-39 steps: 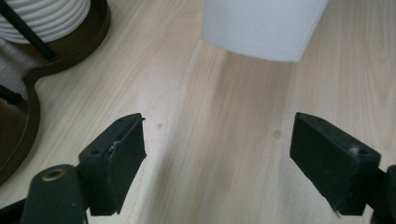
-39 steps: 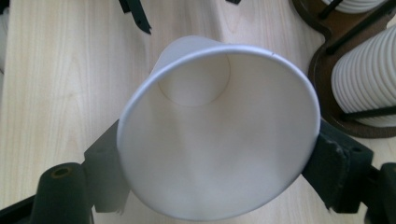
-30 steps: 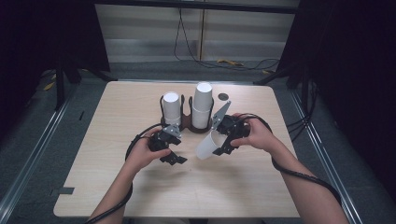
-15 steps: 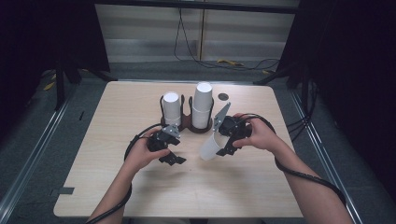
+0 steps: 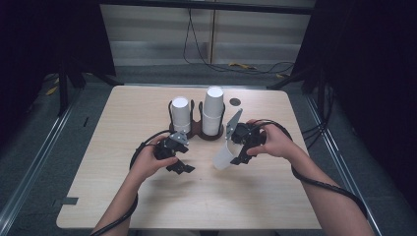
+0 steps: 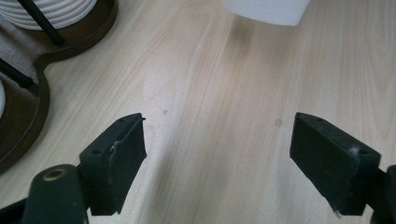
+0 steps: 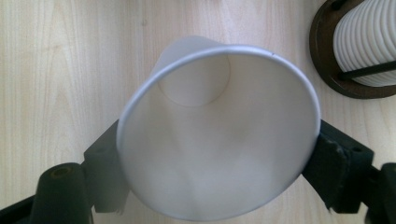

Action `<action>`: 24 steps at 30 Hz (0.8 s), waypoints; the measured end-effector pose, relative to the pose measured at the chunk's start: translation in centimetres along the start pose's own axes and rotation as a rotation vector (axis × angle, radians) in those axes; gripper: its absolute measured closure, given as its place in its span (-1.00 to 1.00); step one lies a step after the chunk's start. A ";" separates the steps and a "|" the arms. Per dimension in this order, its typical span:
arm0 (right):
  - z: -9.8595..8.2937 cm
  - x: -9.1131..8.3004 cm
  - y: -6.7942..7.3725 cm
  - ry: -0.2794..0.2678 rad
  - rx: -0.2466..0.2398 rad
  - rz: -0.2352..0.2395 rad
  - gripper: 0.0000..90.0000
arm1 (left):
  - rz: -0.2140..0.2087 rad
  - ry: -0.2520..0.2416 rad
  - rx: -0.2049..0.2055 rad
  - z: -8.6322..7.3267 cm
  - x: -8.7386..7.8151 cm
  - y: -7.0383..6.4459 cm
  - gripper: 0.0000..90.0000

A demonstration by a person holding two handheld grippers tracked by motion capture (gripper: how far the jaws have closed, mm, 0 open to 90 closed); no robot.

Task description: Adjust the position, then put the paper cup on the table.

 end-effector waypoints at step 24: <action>-0.5 0.2 0.1 0.137 -0.053 0.003 -0.57 | 0.006 -0.009 -0.006 0.0 -0.3 0.1 -0.60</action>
Point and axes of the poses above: each handheld gripper's, and its own axes: x roughly forward along the jaws, z roughly out of its top, y roughly to its left, the point moved 7 cm from there along x, roughly forward along the jaws, and after that the axes turned 11 degrees about -y, right-handed, at the moved point
